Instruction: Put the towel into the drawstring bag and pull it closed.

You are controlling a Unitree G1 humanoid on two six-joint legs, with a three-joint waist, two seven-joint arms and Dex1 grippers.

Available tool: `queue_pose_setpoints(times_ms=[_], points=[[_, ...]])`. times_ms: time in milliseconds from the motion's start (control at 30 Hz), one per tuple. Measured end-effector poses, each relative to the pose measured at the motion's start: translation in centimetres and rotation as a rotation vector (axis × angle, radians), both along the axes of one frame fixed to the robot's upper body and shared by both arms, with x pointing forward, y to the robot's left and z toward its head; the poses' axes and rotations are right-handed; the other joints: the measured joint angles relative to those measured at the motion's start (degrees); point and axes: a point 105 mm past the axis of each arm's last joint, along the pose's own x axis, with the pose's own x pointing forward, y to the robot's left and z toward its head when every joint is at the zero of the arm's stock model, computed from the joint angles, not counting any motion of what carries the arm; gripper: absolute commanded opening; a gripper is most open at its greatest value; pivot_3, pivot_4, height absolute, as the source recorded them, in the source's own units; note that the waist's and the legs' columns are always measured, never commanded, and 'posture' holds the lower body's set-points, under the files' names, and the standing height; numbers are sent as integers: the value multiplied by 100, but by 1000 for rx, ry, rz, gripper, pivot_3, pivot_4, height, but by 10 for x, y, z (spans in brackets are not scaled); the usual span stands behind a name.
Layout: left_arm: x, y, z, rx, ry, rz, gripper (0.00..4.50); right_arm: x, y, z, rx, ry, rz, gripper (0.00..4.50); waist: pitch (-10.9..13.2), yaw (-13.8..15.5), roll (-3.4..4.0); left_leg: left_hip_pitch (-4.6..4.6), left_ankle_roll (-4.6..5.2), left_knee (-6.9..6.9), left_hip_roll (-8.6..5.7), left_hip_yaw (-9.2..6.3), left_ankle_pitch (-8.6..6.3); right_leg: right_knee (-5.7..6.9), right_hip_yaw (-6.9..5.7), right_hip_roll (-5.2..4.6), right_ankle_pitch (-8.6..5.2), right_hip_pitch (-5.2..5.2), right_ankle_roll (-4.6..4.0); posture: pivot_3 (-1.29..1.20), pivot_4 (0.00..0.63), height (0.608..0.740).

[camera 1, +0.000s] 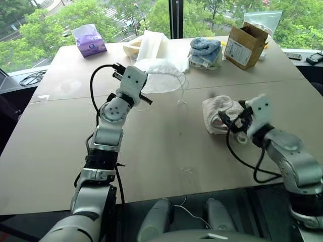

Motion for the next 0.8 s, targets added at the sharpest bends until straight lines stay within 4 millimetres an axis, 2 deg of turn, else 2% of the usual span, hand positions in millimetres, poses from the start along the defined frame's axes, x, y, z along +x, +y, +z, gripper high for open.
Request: queue_pose_setpoints(times_ms=[100,167,233,333,400,567,800], points=[[2,6,5,-16,1,18,32,13,3,-2,38,60,-51,4500,0,0,0,-11,0,-1,-1,1,0,5,2,-2,0,-15,0,0,150,740],[2,7,5,-13,4,23,32,25,9,-5,91,130,-84,4500,-1,-24,0,-57,-2,13,-6,8,2,33,11,-7,1,-68,-1,0,150,740],[3,7,3,-13,11,24,32,28,12,-15,100,205,-110,4500,-1,-49,0,-74,-3,18,-6,4,2,38,8,-8,1,-84,-2,0,150,740],[3,9,3,-10,11,31,32,25,7,-38,103,335,-165,4500,-1,-59,0,-76,-3,17,-10,4,3,38,6,-13,1,-85,-2,0,150,740],[3,12,1,-3,18,39,32,20,6,-45,117,387,-177,4500,-2,-91,1,-76,-3,18,-11,5,3,38,7,-13,1,-85,-1,0,150,740],[1,15,-7,3,38,47,32,6,3,-49,74,439,-187,4500,-8,-123,-1,-74,-4,19,-9,3,4,43,6,-11,1,-85,-2,0,150,740],[1,17,-6,7,36,50,32,-5,-3,-57,16,505,-200,4500,-20,-113,-15,-74,-4,21,-11,2,4,43,5,-12,1,-82,-1,0,150,740]])
